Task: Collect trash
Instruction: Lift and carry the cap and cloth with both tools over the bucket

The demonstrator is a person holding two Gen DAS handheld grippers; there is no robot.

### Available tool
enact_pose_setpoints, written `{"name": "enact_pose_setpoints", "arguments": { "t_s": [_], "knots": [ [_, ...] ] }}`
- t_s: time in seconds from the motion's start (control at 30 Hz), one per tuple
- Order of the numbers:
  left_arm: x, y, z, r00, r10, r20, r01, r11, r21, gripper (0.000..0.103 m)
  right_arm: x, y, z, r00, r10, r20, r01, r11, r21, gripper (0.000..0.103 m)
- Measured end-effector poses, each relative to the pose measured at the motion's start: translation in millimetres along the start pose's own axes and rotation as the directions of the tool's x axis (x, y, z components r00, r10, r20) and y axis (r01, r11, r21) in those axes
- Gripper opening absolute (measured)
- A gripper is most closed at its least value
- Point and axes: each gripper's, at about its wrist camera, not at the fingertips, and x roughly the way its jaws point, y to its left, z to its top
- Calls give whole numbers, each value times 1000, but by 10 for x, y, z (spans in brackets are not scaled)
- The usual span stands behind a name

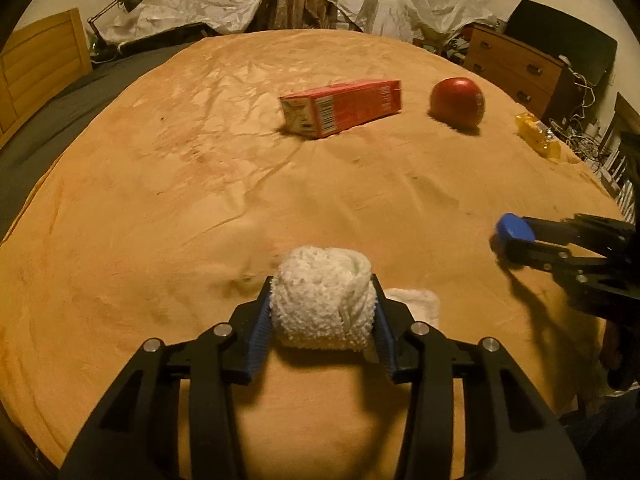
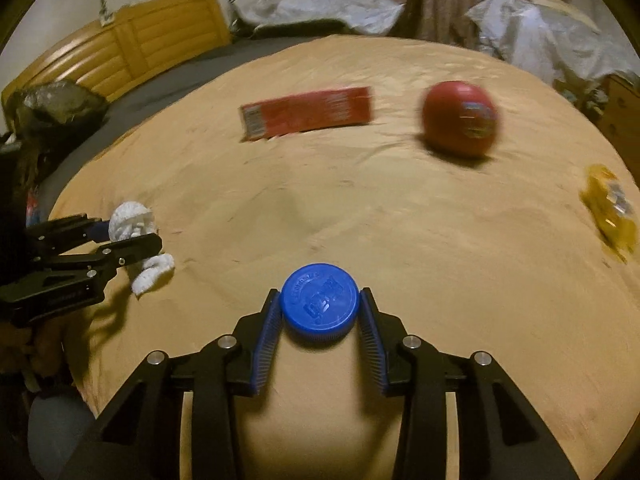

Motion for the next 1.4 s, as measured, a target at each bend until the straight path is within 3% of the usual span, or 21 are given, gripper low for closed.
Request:
{"name": "enact_pose_setpoints", "arguments": {
  "t_s": [0.27,0.47,0.6,0.77,1.0,1.4],
  "knots": [
    [-287,-821,84,996,-17,84,7,994,111,42,-782,-397,-393,984,-133,120,119,987,111,41],
    [-714,-1363,137,980,1,197,-29,989,142,42,-1467,-519,-560,945,-214,249,176,971,164,41],
    [-1001,-1567,176,956,44,289,-83,989,123,42,-1803,-477,-610,914,-253,317,204,962,181,41],
    [-1339,-1750,175,905,116,410,-161,984,78,42,-2131,-398,-642,871,-298,390,234,951,204,41],
    [-1558,-1818,162,875,142,463,-175,984,28,42,-2351,-297,-651,839,-325,436,255,943,212,41],
    [-1579,-1927,163,878,133,461,-165,986,31,42,-2454,-233,-662,830,-329,449,263,943,205,41]
  ]
}}
